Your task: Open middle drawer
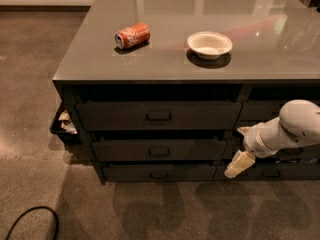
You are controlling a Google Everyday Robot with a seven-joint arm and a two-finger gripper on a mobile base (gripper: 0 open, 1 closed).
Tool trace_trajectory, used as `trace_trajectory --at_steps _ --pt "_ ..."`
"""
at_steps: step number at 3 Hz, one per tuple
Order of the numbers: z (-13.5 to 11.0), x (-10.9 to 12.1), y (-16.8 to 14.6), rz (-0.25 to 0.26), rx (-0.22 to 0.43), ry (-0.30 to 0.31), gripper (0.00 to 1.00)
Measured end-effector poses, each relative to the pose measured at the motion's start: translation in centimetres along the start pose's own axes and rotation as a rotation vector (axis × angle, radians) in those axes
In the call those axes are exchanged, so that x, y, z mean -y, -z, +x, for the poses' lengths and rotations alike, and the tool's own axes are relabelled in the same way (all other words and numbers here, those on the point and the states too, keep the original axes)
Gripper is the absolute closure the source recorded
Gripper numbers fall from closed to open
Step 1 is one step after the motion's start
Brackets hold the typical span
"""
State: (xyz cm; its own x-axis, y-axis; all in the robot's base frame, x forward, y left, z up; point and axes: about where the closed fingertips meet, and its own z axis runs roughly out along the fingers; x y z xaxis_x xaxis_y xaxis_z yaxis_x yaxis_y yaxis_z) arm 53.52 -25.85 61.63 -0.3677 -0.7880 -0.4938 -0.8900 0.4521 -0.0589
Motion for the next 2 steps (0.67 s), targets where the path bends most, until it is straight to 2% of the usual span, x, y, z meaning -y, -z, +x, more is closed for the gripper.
trace_trajectory --at_steps 1,2 --pt "-0.2 0.0 -0.4 -0.008 0.019 0.005 0.0" --pt "-1.6 -0.7 -3.0 -0.053 0.053 0.032 0.0"
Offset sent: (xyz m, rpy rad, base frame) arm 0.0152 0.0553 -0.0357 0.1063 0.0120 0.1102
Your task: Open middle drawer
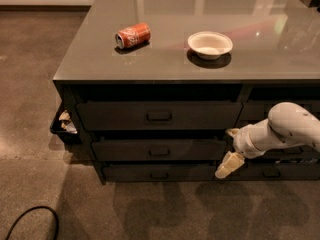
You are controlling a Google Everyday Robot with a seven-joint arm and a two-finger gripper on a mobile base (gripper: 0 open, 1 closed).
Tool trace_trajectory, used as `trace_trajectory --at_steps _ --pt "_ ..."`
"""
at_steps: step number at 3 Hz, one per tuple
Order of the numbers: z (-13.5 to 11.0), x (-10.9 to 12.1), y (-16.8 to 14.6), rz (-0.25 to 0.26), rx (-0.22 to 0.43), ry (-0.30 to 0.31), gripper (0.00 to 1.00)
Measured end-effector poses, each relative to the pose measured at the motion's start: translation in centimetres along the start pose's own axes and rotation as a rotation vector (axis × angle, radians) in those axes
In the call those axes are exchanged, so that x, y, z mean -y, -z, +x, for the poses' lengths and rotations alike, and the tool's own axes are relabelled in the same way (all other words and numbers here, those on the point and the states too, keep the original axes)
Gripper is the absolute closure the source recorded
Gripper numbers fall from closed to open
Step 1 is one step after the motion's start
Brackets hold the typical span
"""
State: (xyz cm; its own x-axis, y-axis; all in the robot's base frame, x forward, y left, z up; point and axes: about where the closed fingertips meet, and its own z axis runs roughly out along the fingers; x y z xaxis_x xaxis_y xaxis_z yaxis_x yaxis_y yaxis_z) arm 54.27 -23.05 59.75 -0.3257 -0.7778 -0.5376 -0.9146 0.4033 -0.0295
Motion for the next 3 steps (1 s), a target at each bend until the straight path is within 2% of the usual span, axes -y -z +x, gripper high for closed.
trace_trajectory --at_steps 2,3 --pt "-1.3 -0.9 -5.7 -0.083 0.024 0.008 0.0" --pt "-2.2 -1.3 -8.4 -0.087 0.046 0.002 0.0"
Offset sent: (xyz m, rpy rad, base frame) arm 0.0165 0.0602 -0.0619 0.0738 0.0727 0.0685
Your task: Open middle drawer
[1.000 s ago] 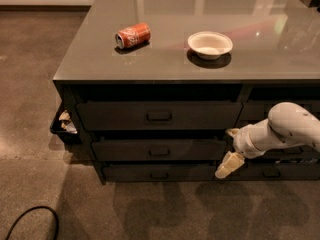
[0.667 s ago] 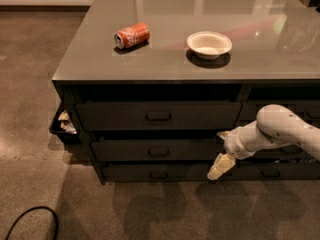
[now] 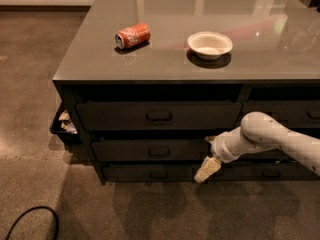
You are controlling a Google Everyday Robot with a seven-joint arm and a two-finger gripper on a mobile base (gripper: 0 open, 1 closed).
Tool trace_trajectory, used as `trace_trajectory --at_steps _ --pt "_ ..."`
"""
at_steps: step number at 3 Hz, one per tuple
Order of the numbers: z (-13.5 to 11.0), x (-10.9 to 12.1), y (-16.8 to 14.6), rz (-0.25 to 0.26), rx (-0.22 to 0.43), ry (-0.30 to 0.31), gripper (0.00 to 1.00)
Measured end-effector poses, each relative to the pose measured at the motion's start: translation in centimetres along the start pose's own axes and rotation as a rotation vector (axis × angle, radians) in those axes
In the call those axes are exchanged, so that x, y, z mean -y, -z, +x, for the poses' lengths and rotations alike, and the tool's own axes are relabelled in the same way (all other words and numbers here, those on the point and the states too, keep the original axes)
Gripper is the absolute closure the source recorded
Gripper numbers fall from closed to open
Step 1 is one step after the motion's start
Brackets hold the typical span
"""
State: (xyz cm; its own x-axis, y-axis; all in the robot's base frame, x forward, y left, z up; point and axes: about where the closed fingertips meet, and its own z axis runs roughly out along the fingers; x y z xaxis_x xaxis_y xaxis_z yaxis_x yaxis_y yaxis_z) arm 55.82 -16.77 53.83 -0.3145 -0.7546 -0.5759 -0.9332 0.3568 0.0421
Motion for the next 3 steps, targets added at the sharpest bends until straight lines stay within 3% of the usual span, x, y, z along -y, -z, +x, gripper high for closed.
trace_trajectory --at_steps 1,3 --pt "-1.0 0.1 -2.6 0.019 0.028 -0.001 0.0" --pt "-4.6 1.8 -8.4 0.114 0.059 0.011 0.0"
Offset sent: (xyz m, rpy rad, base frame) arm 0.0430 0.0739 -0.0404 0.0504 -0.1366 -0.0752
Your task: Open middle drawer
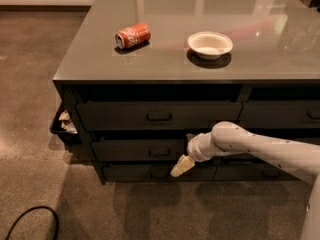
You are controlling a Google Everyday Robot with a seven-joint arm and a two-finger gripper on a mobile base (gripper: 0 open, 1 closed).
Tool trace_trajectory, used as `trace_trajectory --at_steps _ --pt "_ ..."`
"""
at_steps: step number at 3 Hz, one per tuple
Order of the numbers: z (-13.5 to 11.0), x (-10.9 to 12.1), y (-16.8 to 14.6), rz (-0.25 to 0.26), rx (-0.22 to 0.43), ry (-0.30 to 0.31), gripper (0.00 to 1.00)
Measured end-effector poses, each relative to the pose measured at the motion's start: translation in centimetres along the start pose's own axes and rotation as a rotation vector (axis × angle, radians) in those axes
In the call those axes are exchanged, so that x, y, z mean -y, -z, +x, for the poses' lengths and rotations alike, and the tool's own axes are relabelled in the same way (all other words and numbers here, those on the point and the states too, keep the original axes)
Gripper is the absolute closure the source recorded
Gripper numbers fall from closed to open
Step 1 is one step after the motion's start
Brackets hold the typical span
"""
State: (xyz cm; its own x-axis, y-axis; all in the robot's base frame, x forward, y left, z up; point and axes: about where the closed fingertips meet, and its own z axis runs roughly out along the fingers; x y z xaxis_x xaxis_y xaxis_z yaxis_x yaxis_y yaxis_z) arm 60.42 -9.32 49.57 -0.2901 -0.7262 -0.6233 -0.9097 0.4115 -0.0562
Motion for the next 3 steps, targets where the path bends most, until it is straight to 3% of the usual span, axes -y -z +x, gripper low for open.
trace_trajectory --at_steps 3 --pt "0.6 3.6 -3.1 0.036 0.003 0.014 0.0"
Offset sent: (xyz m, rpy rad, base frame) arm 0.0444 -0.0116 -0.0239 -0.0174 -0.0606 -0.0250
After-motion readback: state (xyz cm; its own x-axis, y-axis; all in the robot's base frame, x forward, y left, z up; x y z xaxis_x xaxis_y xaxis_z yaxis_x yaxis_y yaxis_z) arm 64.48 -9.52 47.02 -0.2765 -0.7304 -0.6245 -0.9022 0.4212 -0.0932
